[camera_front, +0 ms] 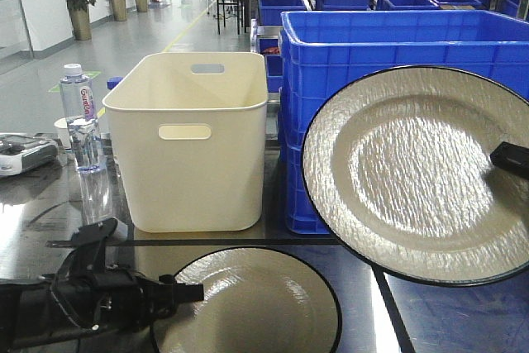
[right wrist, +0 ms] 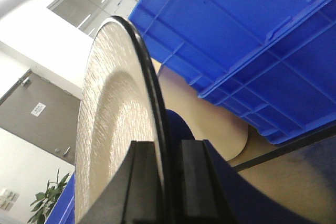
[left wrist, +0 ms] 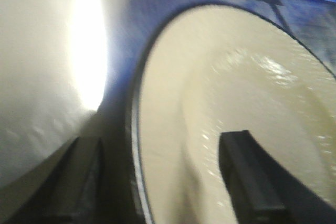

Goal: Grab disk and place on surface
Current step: 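Lower the plate in the right gripper onto the stack and release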

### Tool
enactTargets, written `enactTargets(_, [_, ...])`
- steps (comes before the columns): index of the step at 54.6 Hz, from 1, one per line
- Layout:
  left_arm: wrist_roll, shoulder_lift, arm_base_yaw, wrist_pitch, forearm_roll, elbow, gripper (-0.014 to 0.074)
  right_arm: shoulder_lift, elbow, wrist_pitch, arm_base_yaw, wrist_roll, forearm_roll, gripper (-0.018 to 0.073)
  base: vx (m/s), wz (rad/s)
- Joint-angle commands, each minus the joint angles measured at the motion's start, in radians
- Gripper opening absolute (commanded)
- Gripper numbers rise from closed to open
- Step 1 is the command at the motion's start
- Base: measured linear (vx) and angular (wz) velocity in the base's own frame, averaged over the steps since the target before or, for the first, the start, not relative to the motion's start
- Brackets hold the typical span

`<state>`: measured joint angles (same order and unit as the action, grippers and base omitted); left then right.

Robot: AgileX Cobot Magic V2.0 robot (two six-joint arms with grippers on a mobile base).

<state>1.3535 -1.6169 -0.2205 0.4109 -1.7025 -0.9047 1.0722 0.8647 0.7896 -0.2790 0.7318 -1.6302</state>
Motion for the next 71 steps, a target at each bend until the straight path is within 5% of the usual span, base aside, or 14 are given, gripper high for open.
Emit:
enactTargets(1, [0.061,0.095,0.010,-0.019,-0.055,-0.033,0.0606,-0.018,0.036,0.038,-0.003,0.012,-0.113,-0.0009,0.00,0.00])
enactTargets(9, [0.069,0.232,0.051,0.002,-0.021,-0.033,0.0581,-0.001,0.036,0.033,0.001,0.015,-0.084,-0.0009,0.00,0.00])
enactTargets(16, [0.051,0.405,0.088,0.011,0.027,-0.031,0.0500,0.058,0.036,-0.024,0.087,0.016,-0.071,-0.0009,0.00,0.00])
enactTargets(23, [0.039,0.574,0.100,-0.035,0.054,-0.031,0.0302,0.160,0.036,-0.088,0.222,0.030,-0.077,-0.0009,0.00,0.00])
enactTargets(30, [0.040,0.700,0.100,-0.102,0.057,-0.031,-0.0011,0.281,0.036,-0.191,0.397,0.057,-0.110,-0.0009,0.00,0.00])
enactTargets(39, [0.040,0.761,0.100,-0.119,0.057,-0.031,-0.0008,0.418,0.067,-0.252,0.550,0.173,-0.155,-0.0006,0.00,0.00])
enactTargets(49, [0.039,0.769,0.100,-0.110,0.056,-0.031,-0.0007,0.500,0.136,-0.256,0.624,0.279,-0.155,0.0054,0.00,0.00])
enactTargets(71, [0.039,0.769,0.100,-0.103,0.055,-0.031,-0.0007,0.510,0.148,-0.396,0.635,0.507,-0.148,0.0497,0.00,0.00])
